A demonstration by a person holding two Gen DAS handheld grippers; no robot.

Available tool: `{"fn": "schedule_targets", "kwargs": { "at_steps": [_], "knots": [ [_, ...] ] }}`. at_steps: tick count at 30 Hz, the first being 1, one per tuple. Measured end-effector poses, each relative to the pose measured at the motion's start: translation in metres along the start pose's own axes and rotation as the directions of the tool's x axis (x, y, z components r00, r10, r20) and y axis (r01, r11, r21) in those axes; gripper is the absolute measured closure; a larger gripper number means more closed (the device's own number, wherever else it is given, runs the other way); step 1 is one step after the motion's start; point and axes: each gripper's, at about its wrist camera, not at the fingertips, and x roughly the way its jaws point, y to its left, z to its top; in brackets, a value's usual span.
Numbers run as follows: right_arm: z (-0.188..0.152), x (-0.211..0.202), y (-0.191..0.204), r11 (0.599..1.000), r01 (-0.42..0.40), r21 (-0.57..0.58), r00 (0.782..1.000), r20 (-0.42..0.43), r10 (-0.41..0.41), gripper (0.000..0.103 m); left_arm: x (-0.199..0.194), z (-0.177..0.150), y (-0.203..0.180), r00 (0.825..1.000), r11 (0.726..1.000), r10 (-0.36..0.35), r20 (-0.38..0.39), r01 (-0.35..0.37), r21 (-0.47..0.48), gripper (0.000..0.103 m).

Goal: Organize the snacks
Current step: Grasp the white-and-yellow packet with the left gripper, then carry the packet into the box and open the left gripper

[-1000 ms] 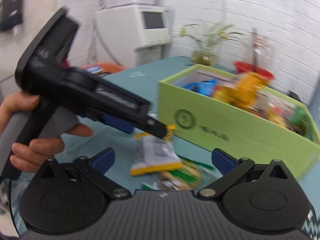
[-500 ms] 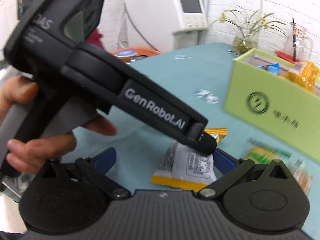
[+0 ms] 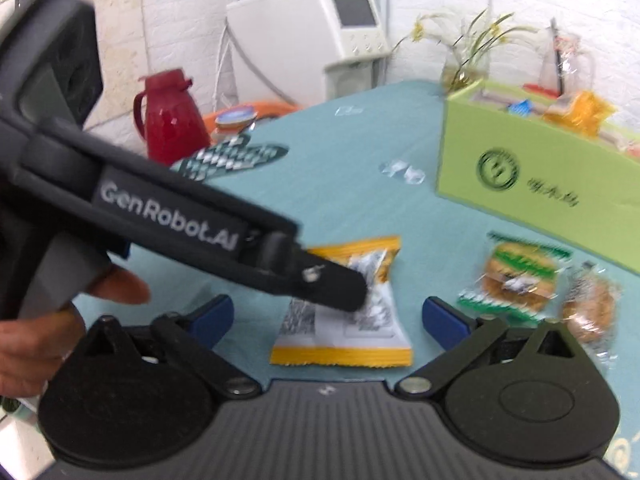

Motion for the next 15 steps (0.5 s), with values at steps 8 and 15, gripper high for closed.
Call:
{"fn": "schedule_targets", "kwargs": {
  "at_steps": [8,15],
  "knots": [
    [0.027,-0.031,-0.027,0.998,0.009,0.066,0.995,0.096,-0.016,0.040,-0.007,0.026,-0.036,0.996,0.997,-0.059,0.068,0.056,0.044,0.100],
    [0.104,-0.039,-0.090,0.994,0.105,0.024,0.963,0.248,-0.108,0.035,0.002,0.130,-0.092,0.975,0.979,-0.116,0.191,0.079,0.189,0.100]
  ]
}}
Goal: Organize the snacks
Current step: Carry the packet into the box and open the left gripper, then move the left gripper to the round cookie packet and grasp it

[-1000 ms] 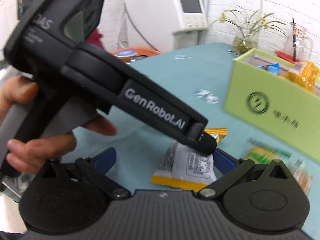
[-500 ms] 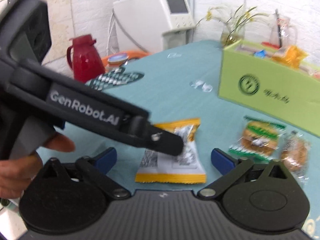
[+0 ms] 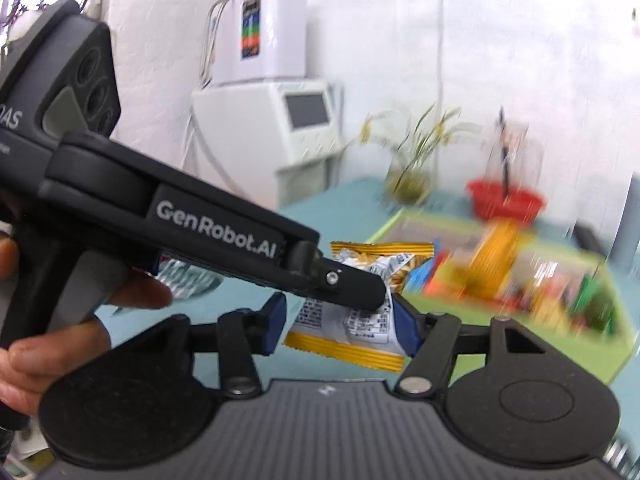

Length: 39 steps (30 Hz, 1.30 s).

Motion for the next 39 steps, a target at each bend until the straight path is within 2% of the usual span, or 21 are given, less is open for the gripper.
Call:
{"fn": "schedule_targets", "kwargs": {
  "at_steps": [2,6,9,12,13,14,15,17,19,21,23,26,29,31,34,36,39],
  "knots": [
    [0.017,0.023,-0.025,1.000,0.003,0.001,1.000,-0.006,-0.003,0.033,0.022,0.027,0.001,1.000,0.999,0.017,0.006,-0.017,0.038,0.100],
    [0.032,0.081,-0.066,0.999,-0.016,0.034,0.996,-0.086,0.019,0.033,0.079,0.064,0.026,0.997,0.998,0.056,-0.045,-0.055,0.029,0.099],
    [0.027,0.118,-0.085,0.997,-0.040,0.066,0.985,-0.166,0.051,0.033,0.116,0.067,0.056,0.991,0.997,0.067,-0.119,-0.071,-0.026,0.098],
    [0.013,0.132,-0.087,0.995,-0.069,0.074,0.978,-0.193,0.083,0.034,0.132,0.058,0.072,0.987,0.994,0.103,-0.127,-0.107,-0.027,0.090],
    [0.010,0.129,-0.080,0.997,-0.062,0.050,0.980,-0.184,0.070,0.030,0.131,0.055,0.075,0.989,0.994,0.098,-0.108,-0.101,-0.029,0.084],
    [0.010,0.127,-0.078,0.996,-0.072,0.044,0.980,-0.182,0.079,0.021,0.130,0.054,0.076,0.990,0.994,0.101,-0.098,-0.104,-0.030,0.074],
    [0.010,0.124,-0.075,0.996,-0.077,0.039,0.980,-0.182,0.082,0.020,0.126,0.055,0.077,0.992,0.995,0.092,-0.086,-0.096,-0.037,0.065],
    [0.013,0.105,-0.071,0.996,-0.075,0.044,0.985,-0.152,0.081,0.015,0.108,0.058,0.073,0.996,0.995,0.074,-0.053,-0.077,-0.064,0.058],
    [0.017,0.075,-0.069,0.998,-0.051,0.034,0.995,-0.088,0.054,0.010,0.081,0.057,0.060,0.999,0.997,0.051,0.004,-0.051,-0.052,0.052],
    [0.014,0.036,-0.063,0.999,-0.032,0.026,0.999,-0.030,0.033,0.010,0.051,0.051,0.045,0.997,0.999,0.046,0.054,-0.044,-0.025,0.036],
    [0.001,0.000,-0.054,0.999,-0.025,0.026,1.000,-0.007,0.025,0.010,0.027,0.036,0.032,0.995,0.999,0.043,0.090,-0.043,-0.004,0.034],
    [-0.035,-0.036,-0.047,0.996,-0.014,0.092,0.999,-0.028,0.016,0.010,0.008,0.003,0.023,0.997,1.000,0.022,0.073,-0.022,-0.003,0.034],
    [-0.077,-0.044,-0.037,0.982,-0.017,0.190,0.995,-0.091,0.034,0.010,0.013,-0.040,0.023,1.000,0.999,0.029,-0.011,-0.030,-0.030,0.035],
    [-0.097,-0.039,-0.032,0.967,-0.028,0.253,0.989,-0.130,0.062,0.010,0.027,-0.066,0.028,0.995,0.997,0.021,-0.093,-0.028,-0.075,0.041],
    [-0.107,-0.029,-0.026,0.961,-0.041,0.274,0.987,-0.141,0.082,0.010,0.046,-0.084,0.036,0.984,0.990,-0.018,-0.177,-0.008,-0.143,0.049],
    [-0.105,-0.019,-0.025,0.961,-0.038,0.272,0.985,-0.150,0.081,0.010,0.058,-0.087,0.040,0.974,0.987,-0.035,-0.223,-0.002,-0.161,0.064],
    [-0.105,-0.002,-0.028,0.951,-0.056,0.306,0.977,-0.179,0.115,0.010,0.068,-0.088,0.043,0.970,0.986,-0.046,-0.239,0.005,-0.170,0.070]
  ]
}}
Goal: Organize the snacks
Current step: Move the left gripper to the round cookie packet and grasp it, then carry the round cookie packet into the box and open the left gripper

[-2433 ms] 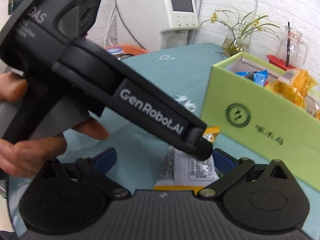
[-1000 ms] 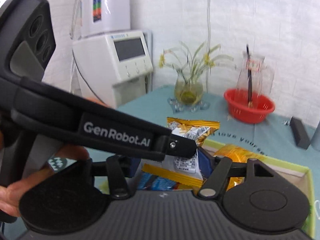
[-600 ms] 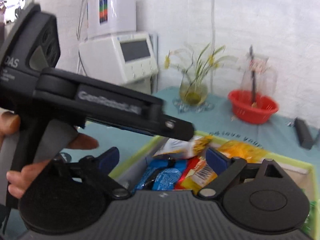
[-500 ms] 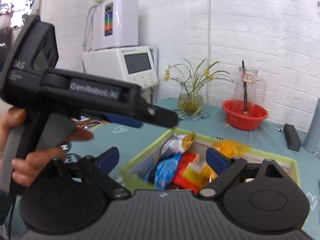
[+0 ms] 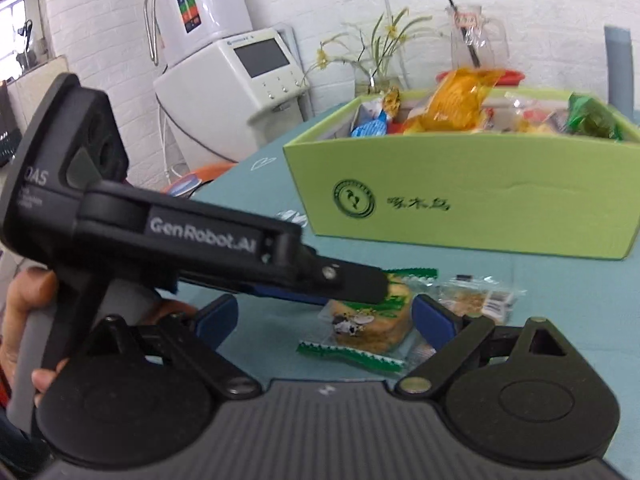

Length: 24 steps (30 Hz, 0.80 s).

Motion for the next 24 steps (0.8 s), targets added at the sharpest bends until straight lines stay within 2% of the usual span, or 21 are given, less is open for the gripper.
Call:
{"fn": "schedule_targets", "kwargs": {
  "at_steps": [2,6,9,13,16,19,24],
  "knots": [
    [-0.001,0.000,-0.003,1.000,0.016,-0.002,1.000,-0.007,-0.016,0.010,0.001,0.001,0.002,1.000,1.000,-0.006,-0.001,0.006,0.002,0.071],
    [-0.005,-0.011,-0.011,0.994,0.111,0.000,0.994,0.004,-0.111,0.010,0.000,0.001,0.000,1.000,1.000,0.011,0.008,-0.012,0.008,0.071],
    [-0.004,-0.007,-0.004,0.996,0.083,-0.016,0.997,0.001,-0.083,0.010,-0.001,-0.001,-0.010,0.999,0.999,0.037,0.013,-0.038,0.038,0.065],
    [-0.007,0.009,0.007,0.995,0.079,-0.066,0.996,-0.028,-0.081,0.010,0.000,-0.003,-0.019,0.998,0.994,0.059,0.002,-0.059,0.092,0.065],
    [-0.009,0.011,0.012,0.991,0.093,-0.098,0.995,-0.028,-0.096,0.012,0.005,-0.007,-0.023,0.996,0.989,0.083,-0.020,-0.080,0.123,0.073],
    [-0.012,0.007,0.018,0.980,0.138,-0.144,0.990,-0.015,-0.141,0.025,0.001,-0.014,-0.030,0.992,0.979,0.129,0.007,-0.128,0.155,0.086],
    [-0.013,-0.018,0.029,0.977,0.154,-0.146,0.987,0.065,-0.145,0.024,-0.024,-0.014,-0.042,0.994,0.984,0.101,0.049,-0.107,0.144,0.089]
  ]
}}
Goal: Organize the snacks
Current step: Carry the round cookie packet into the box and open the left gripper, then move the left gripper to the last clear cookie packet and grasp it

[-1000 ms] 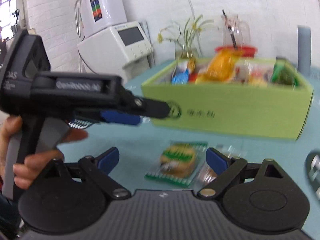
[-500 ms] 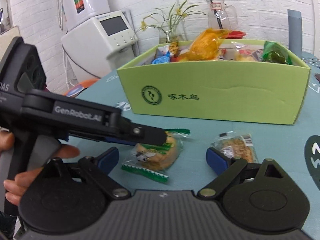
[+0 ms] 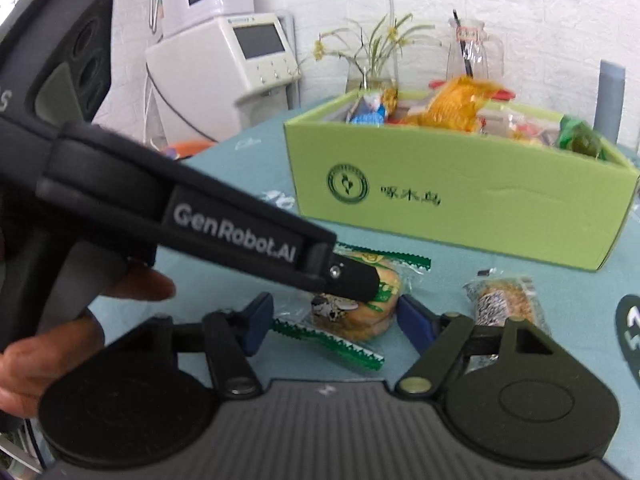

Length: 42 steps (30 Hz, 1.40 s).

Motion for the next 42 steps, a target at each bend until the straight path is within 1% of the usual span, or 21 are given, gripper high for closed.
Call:
{"fn": "schedule_targets", "kwargs": {
  "at_steps": [2,4,6,8,11,13,15,17,18,19,20,21,22,23,25,27,30,33,36,39,42],
  "knots": [
    [0.010,-0.012,0.003,1.000,0.011,-0.018,0.999,0.050,-0.010,0.023,-0.013,0.008,-0.008,0.999,1.000,-0.006,0.042,0.006,0.010,0.088],
    [0.028,-0.019,0.001,0.998,0.023,-0.052,0.994,0.104,-0.017,0.020,-0.026,0.026,-0.018,0.995,0.999,-0.020,0.095,0.017,0.038,0.088],
    [0.052,-0.018,-0.005,0.995,0.047,-0.090,0.989,0.144,-0.034,0.020,-0.031,0.053,-0.028,0.989,0.997,-0.023,0.145,0.011,0.078,0.087],
    [0.081,-0.009,-0.016,0.991,0.067,-0.115,0.984,0.173,-0.046,0.020,-0.027,0.084,-0.036,0.982,0.995,-0.017,0.187,-0.002,0.103,0.087],
    [0.125,0.024,-0.040,0.994,0.043,-0.104,0.987,0.161,-0.025,0.020,-0.009,0.128,-0.037,0.973,0.989,0.025,0.228,-0.057,0.134,0.087],
    [0.146,0.050,-0.052,0.996,0.019,-0.088,0.991,0.133,-0.007,0.020,0.009,0.151,-0.025,0.974,0.990,0.048,0.221,-0.077,0.121,0.087],
    [0.155,0.077,-0.060,0.996,-0.005,-0.087,0.996,0.091,0.013,0.021,0.028,0.165,-0.008,0.978,0.991,0.069,0.196,-0.090,0.098,0.087],
    [0.156,0.103,-0.065,0.996,-0.038,-0.081,0.998,0.049,0.042,0.022,0.044,0.169,0.011,0.981,0.993,0.083,0.173,-0.097,0.074,0.086],
    [0.156,0.116,-0.066,0.995,-0.052,-0.081,0.998,0.031,0.055,0.021,0.053,0.168,0.021,0.983,0.993,0.090,0.162,-0.102,0.064,0.085],
    [0.153,0.122,-0.065,0.994,-0.057,-0.094,0.997,0.041,0.061,0.019,0.058,0.166,0.029,0.981,0.994,0.086,0.177,-0.095,0.046,0.085],
    [0.152,0.125,-0.064,0.992,-0.057,-0.112,0.997,0.053,0.063,0.018,0.059,0.164,0.036,0.978,0.996,0.075,0.195,-0.083,0.035,0.079],
    [0.151,0.127,-0.061,0.991,-0.049,-0.128,0.997,0.056,0.057,0.017,0.059,0.163,0.040,0.978,0.997,0.058,0.199,-0.065,0.029,0.066],
    [0.151,0.128,-0.058,0.989,-0.038,-0.146,0.997,0.055,0.046,0.017,0.059,0.164,0.043,0.979,0.998,0.048,0.196,-0.052,0.019,0.061],
    [0.151,0.126,-0.056,0.987,-0.034,-0.158,0.997,0.056,0.044,0.014,0.056,0.164,0.045,0.979,0.999,0.042,0.199,-0.043,0.002,0.052],
    [0.150,0.112,-0.056,0.991,-0.043,-0.128,0.996,0.077,0.053,0.012,0.044,0.162,0.040,0.973,0.999,0.034,0.229,-0.034,-0.002,0.051],
    [0.148,0.084,-0.059,0.995,-0.041,-0.094,0.989,0.136,0.054,0.009,0.026,0.157,0.030,0.964,1.000,0.021,0.265,-0.024,0.009,0.044],
    [0.133,0.034,-0.062,0.999,-0.025,-0.033,0.976,0.216,0.032,0.008,-0.003,0.140,0.006,0.954,0.999,0.001,0.301,-0.012,0.036,0.037],
    [0.104,-0.006,-0.064,0.999,-0.027,0.031,0.970,0.243,0.019,0.008,-0.021,0.113,-0.020,0.953,0.997,-0.002,0.303,-0.021,0.072,0.033],
    [0.071,-0.027,-0.066,0.994,0.014,0.110,0.977,0.212,-0.037,0.008,-0.026,0.078,-0.040,0.961,0.995,-0.012,0.276,-0.015,0.095,0.033],
    [0.038,-0.035,-0.072,0.982,0.009,0.190,0.985,0.168,-0.042,0.008,-0.021,0.048,-0.053,0.975,0.996,-0.045,0.217,0.025,0.090,0.033],
    [0.009,-0.039,-0.074,0.973,0.033,0.229,0.991,0.116,-0.062,0.008,-0.012,0.026,-0.063,0.985,0.996,-0.052,0.164,0.040,0.081,0.033]
  ]
}}
